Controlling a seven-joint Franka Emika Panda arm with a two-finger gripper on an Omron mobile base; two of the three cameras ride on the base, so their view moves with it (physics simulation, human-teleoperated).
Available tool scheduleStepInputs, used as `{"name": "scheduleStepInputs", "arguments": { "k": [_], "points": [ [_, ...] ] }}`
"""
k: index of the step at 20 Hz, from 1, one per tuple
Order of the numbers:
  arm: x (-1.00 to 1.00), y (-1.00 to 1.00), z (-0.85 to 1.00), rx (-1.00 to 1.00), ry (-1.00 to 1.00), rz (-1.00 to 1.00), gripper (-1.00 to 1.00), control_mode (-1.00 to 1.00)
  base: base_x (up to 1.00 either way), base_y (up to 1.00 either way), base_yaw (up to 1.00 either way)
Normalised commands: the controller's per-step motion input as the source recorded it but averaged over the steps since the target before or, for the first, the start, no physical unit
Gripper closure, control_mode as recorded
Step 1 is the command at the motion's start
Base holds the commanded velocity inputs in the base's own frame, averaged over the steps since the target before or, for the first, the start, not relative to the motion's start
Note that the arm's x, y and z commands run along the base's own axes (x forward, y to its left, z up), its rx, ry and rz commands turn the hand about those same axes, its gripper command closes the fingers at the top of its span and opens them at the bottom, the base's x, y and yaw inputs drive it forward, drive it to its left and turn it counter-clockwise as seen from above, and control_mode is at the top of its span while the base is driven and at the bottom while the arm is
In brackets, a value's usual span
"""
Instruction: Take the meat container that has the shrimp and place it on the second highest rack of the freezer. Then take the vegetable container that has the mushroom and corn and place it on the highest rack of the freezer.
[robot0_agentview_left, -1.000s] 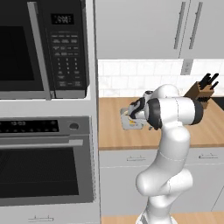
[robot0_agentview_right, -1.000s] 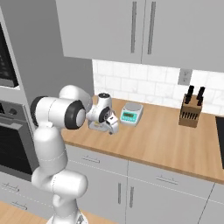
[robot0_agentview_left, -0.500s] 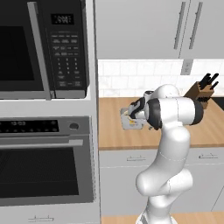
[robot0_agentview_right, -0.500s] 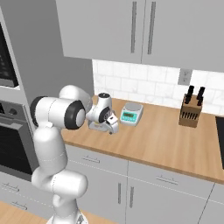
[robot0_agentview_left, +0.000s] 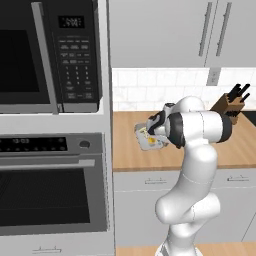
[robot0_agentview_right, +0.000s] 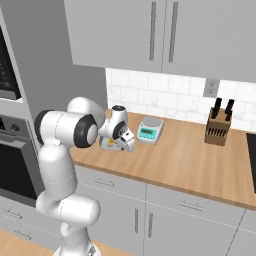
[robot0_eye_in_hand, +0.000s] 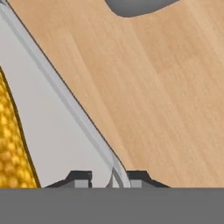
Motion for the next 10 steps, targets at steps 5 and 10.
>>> {"name": "scheduleStepInputs", "arguments": {
  "k": [5,10],
  "points": [
    [-0.08,0.0,0.01,0.0,0.0,0.0,1.0,-1.0,0.0,0.0,0.0],
    [-0.45,-0.23,0.31,0.04,0.0,0.0,1.0,-1.0,0.0,0.0,0.0]
  ]
}}
